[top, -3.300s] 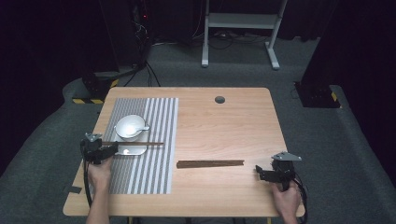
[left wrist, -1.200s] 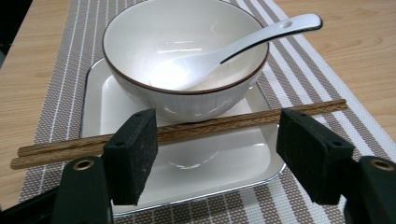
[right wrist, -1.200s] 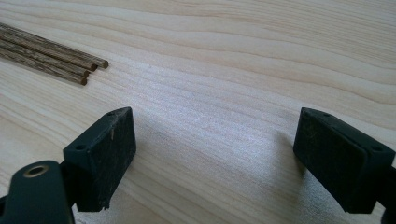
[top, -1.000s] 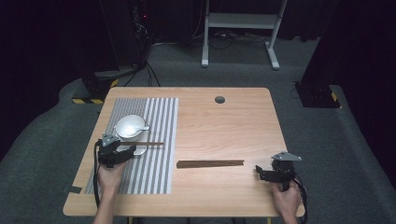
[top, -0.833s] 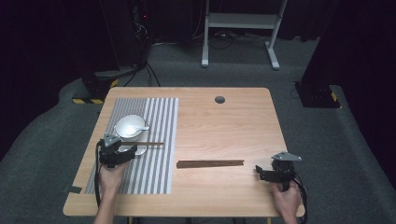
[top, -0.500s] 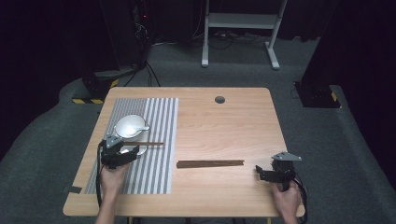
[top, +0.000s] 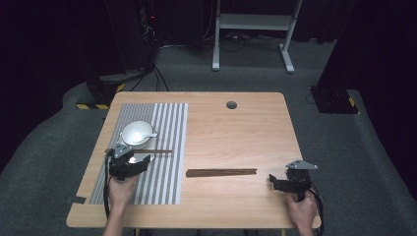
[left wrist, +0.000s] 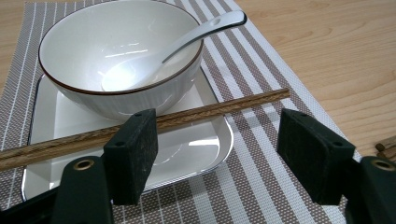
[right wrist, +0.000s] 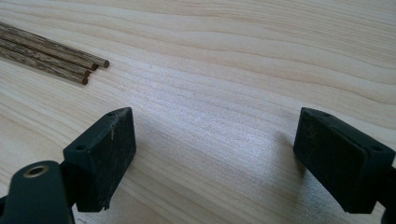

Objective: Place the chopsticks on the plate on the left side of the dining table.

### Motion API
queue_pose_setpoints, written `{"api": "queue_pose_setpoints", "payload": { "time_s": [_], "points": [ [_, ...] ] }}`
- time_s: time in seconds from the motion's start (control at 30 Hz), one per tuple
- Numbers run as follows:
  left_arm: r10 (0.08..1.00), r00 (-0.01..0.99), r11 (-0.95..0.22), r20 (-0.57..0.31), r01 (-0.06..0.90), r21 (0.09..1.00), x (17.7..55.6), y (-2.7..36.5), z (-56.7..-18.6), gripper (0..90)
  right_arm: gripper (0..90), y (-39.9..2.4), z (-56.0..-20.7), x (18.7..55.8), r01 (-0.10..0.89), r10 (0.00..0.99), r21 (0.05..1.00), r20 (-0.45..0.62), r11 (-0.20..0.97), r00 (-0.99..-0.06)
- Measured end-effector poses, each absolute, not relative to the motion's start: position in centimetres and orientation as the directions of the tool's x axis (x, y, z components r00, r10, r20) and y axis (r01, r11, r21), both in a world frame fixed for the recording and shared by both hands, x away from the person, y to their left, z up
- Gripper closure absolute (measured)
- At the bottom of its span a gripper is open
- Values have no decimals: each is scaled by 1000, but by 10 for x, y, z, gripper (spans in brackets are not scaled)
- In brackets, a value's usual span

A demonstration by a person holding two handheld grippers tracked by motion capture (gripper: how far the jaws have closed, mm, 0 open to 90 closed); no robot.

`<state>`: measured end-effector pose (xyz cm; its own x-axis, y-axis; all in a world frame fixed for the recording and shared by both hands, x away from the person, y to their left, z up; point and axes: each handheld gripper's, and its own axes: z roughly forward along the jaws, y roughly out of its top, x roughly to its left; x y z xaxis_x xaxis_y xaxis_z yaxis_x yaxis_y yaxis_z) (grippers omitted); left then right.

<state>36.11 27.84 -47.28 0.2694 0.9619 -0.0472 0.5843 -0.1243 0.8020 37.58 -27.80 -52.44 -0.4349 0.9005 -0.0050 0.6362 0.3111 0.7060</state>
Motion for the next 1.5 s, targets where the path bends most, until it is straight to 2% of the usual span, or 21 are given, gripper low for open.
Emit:
{"api": "queue_pose_setpoints", "payload": {
  "time_s": [1.5],
  "points": [
    [933, 357, -186, -46, 587, 788, 355, 246, -476, 274, 127, -278, -524, 376, 636, 900, 706, -5, 312, -436]
  ]
}}
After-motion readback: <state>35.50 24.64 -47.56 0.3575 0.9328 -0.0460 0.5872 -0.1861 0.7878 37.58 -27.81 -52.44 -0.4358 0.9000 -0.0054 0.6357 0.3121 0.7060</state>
